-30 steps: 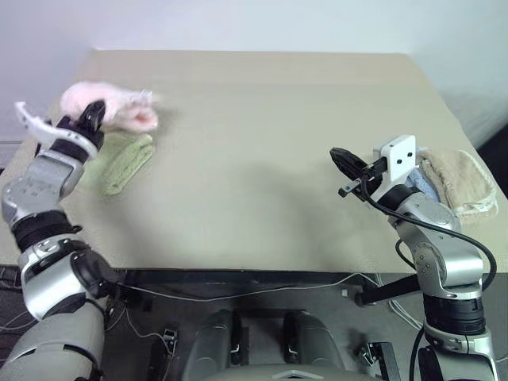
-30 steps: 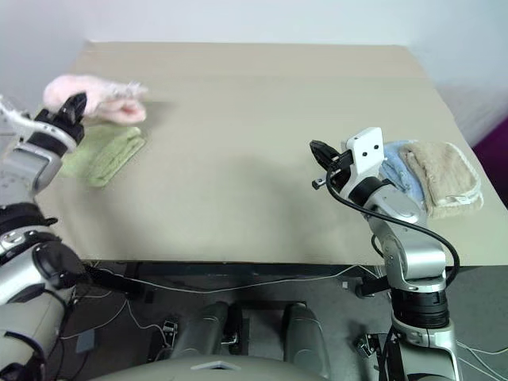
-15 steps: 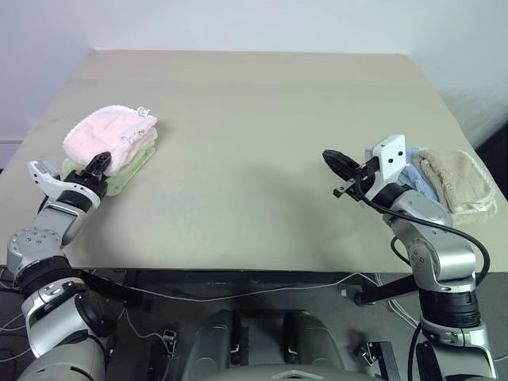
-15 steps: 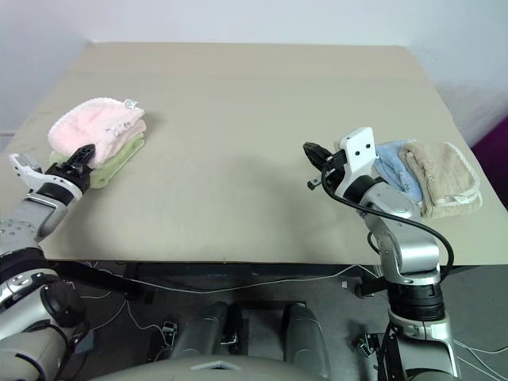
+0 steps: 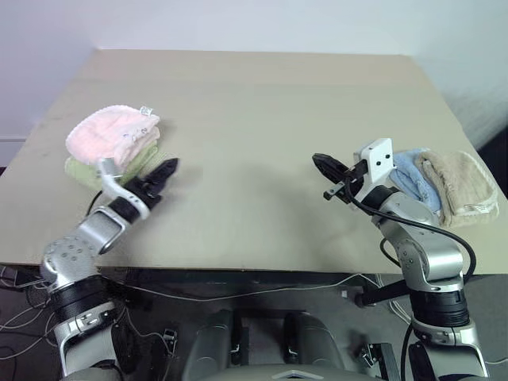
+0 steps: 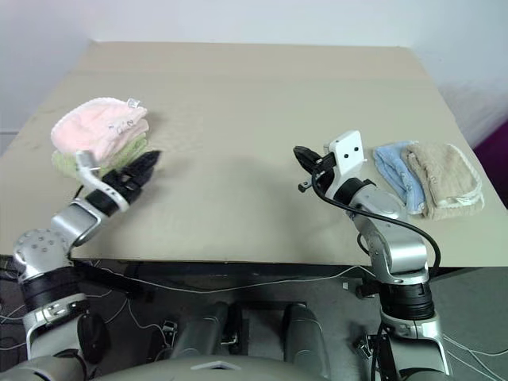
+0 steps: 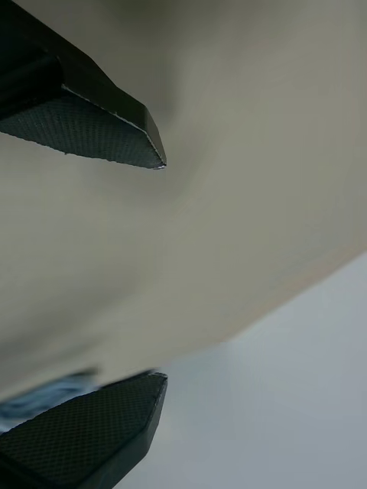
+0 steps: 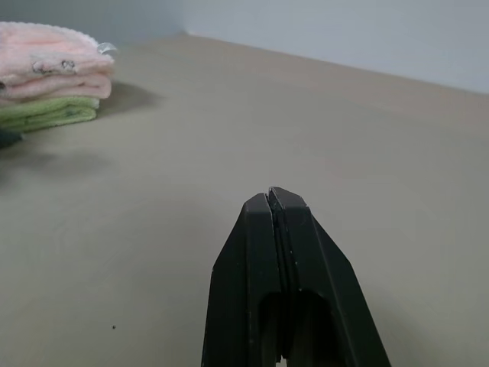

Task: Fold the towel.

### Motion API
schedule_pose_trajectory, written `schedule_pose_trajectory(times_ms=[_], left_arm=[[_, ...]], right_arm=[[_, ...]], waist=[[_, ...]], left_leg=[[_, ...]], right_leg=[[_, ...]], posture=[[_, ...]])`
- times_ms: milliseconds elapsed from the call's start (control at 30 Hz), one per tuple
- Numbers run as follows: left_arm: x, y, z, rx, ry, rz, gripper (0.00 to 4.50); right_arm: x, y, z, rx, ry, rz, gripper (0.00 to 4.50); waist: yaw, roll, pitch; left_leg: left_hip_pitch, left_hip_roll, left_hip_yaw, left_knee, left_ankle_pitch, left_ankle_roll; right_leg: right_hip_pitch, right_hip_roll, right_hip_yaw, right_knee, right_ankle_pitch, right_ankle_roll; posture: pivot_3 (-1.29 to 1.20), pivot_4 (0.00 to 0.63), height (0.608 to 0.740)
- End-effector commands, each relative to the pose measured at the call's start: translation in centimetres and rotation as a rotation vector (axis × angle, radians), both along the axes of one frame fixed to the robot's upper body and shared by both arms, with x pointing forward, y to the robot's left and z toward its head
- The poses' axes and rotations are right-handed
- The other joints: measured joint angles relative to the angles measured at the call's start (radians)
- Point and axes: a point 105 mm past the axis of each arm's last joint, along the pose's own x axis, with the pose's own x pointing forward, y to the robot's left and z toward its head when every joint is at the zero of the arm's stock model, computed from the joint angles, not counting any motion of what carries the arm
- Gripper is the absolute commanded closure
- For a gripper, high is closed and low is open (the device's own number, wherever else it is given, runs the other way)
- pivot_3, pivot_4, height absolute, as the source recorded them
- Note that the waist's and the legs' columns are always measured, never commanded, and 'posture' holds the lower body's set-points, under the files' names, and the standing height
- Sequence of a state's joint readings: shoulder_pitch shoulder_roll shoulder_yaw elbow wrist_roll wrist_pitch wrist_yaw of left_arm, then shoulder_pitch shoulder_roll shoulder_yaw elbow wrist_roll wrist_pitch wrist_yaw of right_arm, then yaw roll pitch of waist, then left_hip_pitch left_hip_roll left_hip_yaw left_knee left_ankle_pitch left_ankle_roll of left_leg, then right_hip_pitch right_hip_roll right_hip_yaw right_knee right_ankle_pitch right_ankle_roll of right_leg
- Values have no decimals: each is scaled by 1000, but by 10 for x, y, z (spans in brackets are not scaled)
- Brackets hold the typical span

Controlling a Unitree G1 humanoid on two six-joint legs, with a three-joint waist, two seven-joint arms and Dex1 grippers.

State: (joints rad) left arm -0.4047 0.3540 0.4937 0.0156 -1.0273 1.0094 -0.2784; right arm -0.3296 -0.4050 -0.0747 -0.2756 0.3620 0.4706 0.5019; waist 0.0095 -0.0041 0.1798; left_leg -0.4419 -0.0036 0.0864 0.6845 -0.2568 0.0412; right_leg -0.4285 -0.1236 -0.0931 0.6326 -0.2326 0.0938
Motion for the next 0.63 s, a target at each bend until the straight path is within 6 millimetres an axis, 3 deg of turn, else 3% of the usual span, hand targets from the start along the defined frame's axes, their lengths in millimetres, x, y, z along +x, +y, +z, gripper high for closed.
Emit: schedule_pose_trajectory(times_ms=[33, 133, 267, 400, 633], left_arm=[[4, -34, 10, 273, -118, -108, 21], [15, -48, 15, 442, -233, -149, 21], [31, -51, 24, 676, -408, -150, 21], [43, -47, 23, 746, -487, -133, 21], [48, -39, 11, 778, -485, -135, 21]], right_arm=[[-2, 7, 14, 18, -69, 4, 4500], [0, 8, 13, 19, -73, -14, 4500], [3, 6, 12, -15, -87, -63, 4500], [2, -6, 5, -35, -81, -122, 4500], [-4, -9, 1, -38, -74, -148, 4500]], waist=[[0, 0, 0], [0, 0, 0], [0, 0, 0], [0, 1, 0], [1, 1, 0]], left_leg=[[0, 0, 0, 0, 0, 0], [0, 0, 1, 0, 0, 0], [0, 0, 1, -1, 0, 0], [-1, 0, 1, -1, 0, 0], [-1, 1, 1, -1, 0, 1]], right_leg=[[0, 0, 0, 0, 0, 0], [0, 1, 0, 0, 0, 0], [-1, 1, 0, 0, 0, 0], [-2, 1, 1, -1, 0, 0], [-2, 1, 1, 0, 0, 0]], posture=[[0, 150, 701], [0, 150, 701], [0, 150, 701], [0, 150, 701], [0, 150, 701]])
